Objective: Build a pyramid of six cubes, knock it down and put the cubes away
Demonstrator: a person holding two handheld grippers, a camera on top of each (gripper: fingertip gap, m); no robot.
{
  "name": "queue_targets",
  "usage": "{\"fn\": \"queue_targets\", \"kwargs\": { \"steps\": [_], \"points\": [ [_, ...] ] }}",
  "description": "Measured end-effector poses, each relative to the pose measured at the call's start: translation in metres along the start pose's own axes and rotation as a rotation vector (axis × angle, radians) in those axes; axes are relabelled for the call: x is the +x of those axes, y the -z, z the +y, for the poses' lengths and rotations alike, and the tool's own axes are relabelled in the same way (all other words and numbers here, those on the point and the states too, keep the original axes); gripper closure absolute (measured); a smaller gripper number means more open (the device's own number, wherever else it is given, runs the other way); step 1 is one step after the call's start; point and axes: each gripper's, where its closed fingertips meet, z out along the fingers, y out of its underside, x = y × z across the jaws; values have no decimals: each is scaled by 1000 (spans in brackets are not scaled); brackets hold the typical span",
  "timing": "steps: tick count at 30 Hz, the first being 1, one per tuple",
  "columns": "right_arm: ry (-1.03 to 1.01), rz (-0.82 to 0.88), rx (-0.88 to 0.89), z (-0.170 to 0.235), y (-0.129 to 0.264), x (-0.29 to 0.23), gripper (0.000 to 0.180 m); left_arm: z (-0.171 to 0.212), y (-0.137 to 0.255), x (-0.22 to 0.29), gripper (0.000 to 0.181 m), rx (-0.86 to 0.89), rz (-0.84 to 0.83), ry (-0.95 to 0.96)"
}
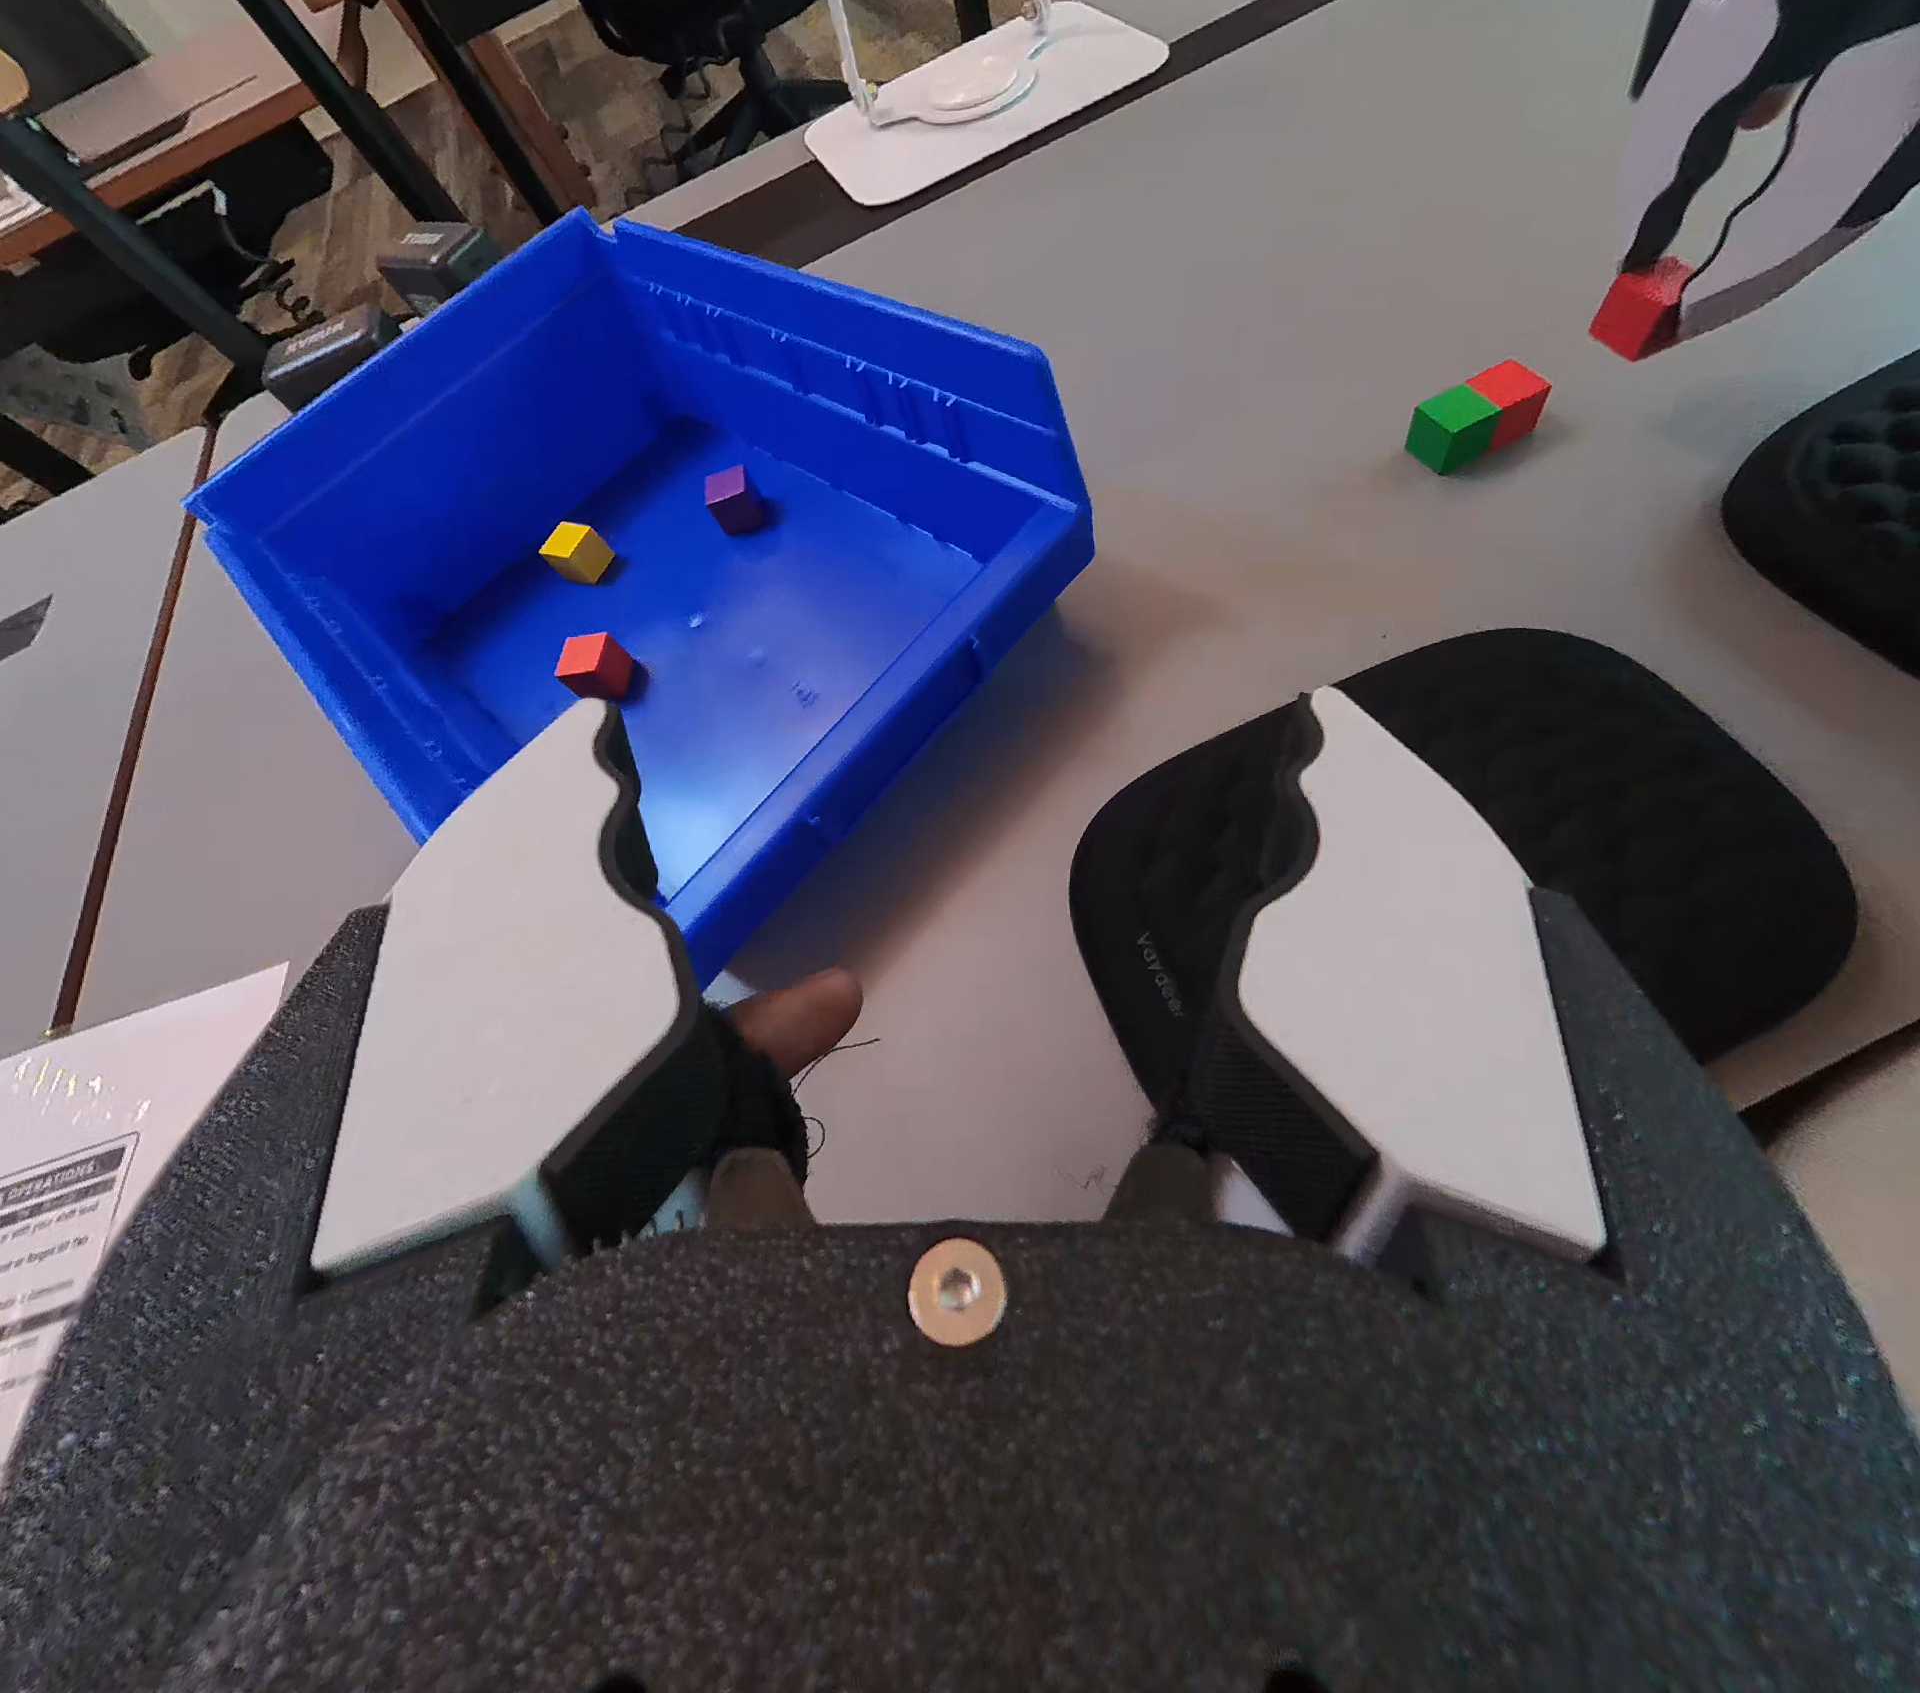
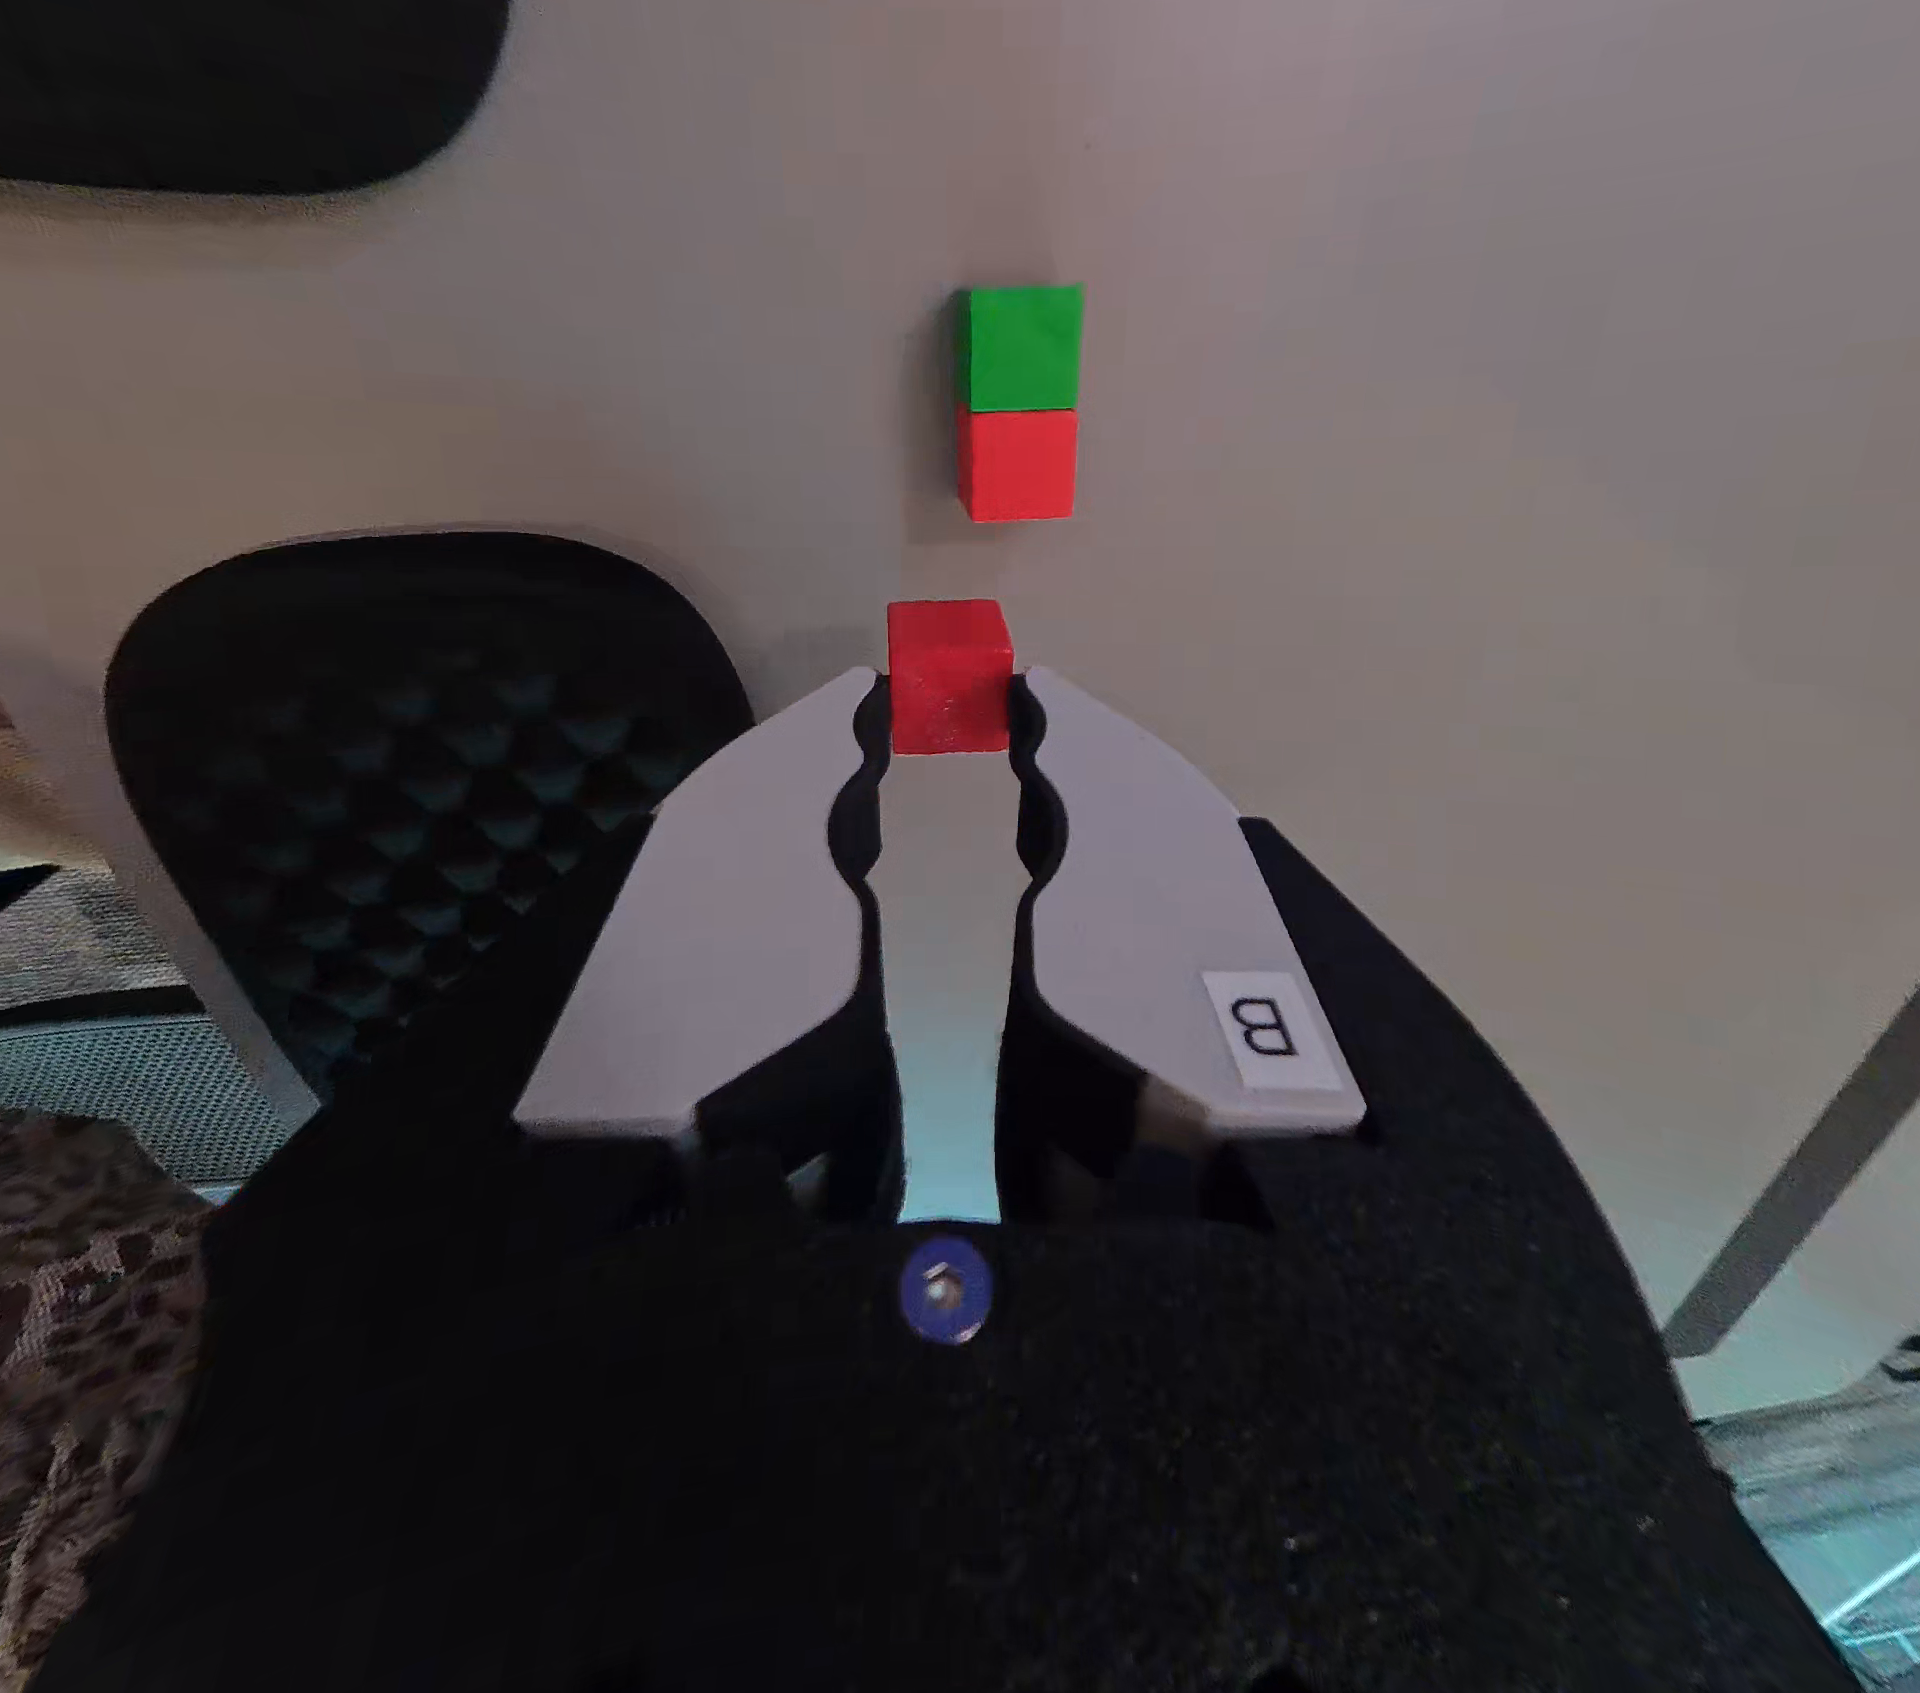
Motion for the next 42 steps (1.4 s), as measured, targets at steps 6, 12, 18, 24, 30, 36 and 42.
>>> {"fn": "queue_targets", "kwargs": {
  "steps": [6,12,18,24,30,36,42],
  "points": [
    [-25,-13,-45,2,-22,10,158,-4,-2,2,68,3,12,-14],
    [-20,-27,-52,-2,-27,15,158,-2,-2,-2,68,0,3,-10],
    [-26,-37,-65,-2,-33,18,158,0,-3,-3,69,-8,3,-6],
    [-29,-44,-50,-3,-36,18,158,2,-4,-3,70,-11,4,-4],
    [-26,-47,-43,-4,-37,18,158,2,-6,-4,70,-15,4,-5],
    [-17,-52,-36,-7,-37,17,157,3,-6,-5,70,-18,2,-2],
    [-7,-50,-29,-8,-37,16,153,4,-7,-5,70,-20,1,-2]
  ]
}}
